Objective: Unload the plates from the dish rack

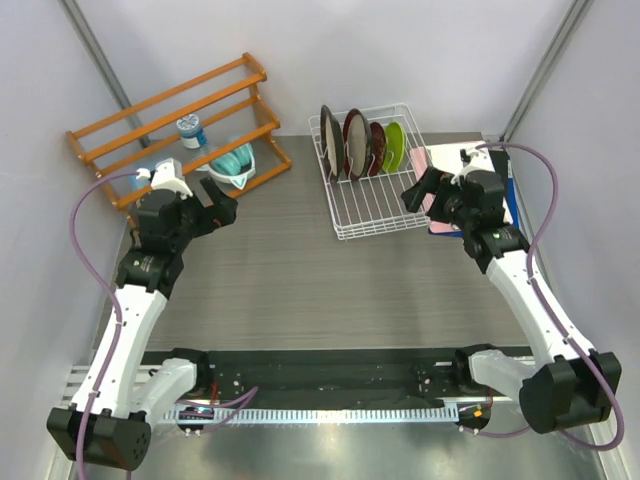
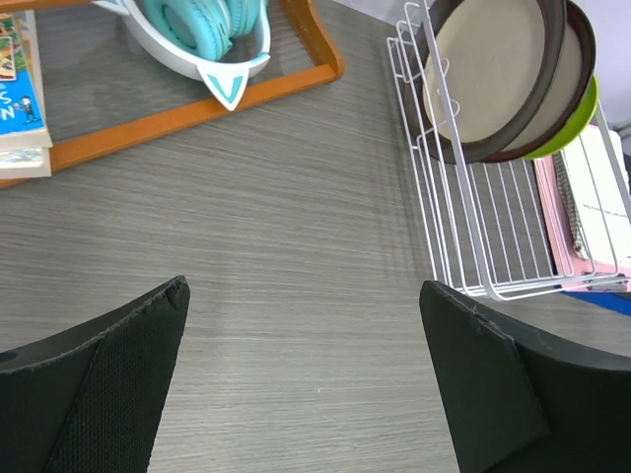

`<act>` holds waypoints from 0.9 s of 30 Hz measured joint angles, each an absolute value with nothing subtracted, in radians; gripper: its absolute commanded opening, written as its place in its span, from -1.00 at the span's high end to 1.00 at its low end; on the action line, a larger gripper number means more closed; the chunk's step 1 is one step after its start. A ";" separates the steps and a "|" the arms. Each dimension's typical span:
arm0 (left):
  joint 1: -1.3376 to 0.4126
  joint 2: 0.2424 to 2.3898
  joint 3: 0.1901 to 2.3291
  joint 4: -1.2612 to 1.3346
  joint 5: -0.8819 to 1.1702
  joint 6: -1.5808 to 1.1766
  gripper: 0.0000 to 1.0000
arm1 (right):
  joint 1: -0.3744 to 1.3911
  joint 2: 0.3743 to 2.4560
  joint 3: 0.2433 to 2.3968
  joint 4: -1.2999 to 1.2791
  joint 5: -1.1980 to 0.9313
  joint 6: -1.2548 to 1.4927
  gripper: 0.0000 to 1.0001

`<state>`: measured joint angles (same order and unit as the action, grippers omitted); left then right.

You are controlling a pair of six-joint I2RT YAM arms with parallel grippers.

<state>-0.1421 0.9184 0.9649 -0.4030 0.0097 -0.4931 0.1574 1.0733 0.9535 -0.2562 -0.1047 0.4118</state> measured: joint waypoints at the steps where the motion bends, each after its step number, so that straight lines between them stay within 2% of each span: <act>1: -0.142 0.917 0.965 -0.403 0.002 -0.493 -0.99 | 0.157 1.091 0.957 -0.259 -0.110 0.406 -0.99; 8: -0.142 0.881 0.960 -0.395 -0.055 -0.510 -0.99 | 0.157 1.159 0.984 -0.258 -0.157 0.366 -0.99; 15: -0.142 0.838 0.903 -0.342 -0.047 -0.536 -0.99 | 0.171 1.388 1.252 -0.264 -0.208 0.330 -0.99; 21: -0.142 0.862 0.834 -0.303 -0.017 -0.550 -0.99 | 0.263 1.579 1.472 -0.323 -0.101 0.279 -0.99; 24: -0.142 0.905 0.825 -0.291 0.000 -0.551 -0.99 | 0.342 1.674 1.596 -0.357 -0.023 0.241 -0.93; 27: -0.142 0.934 0.812 -0.280 -0.001 -0.553 -0.99 | 0.416 1.759 1.713 -0.392 0.064 0.204 -0.99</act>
<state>-0.1417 0.9337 0.8116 -0.2798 -0.0013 -0.5526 0.4164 1.7588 1.7130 -0.3923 0.0635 0.2043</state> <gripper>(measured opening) 0.994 0.968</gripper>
